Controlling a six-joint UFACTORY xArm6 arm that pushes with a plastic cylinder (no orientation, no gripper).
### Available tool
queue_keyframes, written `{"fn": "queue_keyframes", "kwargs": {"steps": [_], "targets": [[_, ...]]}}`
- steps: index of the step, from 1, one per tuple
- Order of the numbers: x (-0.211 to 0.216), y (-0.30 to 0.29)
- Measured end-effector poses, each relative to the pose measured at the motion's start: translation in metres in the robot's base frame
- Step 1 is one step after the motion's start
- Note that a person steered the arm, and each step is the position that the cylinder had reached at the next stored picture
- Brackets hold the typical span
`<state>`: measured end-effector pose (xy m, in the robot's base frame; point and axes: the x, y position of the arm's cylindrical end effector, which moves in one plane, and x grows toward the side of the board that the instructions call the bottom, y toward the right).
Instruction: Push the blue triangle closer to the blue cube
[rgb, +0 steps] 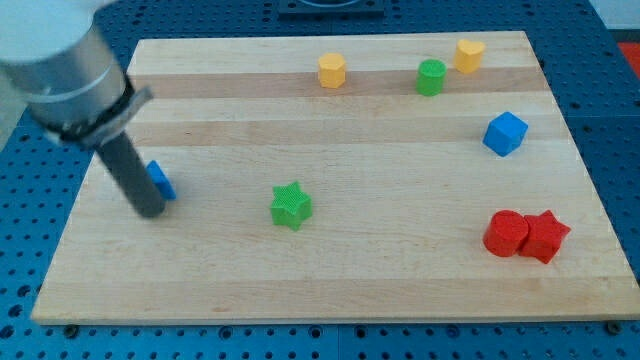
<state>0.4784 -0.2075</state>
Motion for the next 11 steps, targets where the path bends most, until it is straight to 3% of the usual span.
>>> {"fn": "queue_keyframes", "kwargs": {"steps": [1,5,6,11], "targets": [[-0.035,0.000],[-0.042,-0.043],[-0.090,-0.043],[-0.085,0.006]]}}
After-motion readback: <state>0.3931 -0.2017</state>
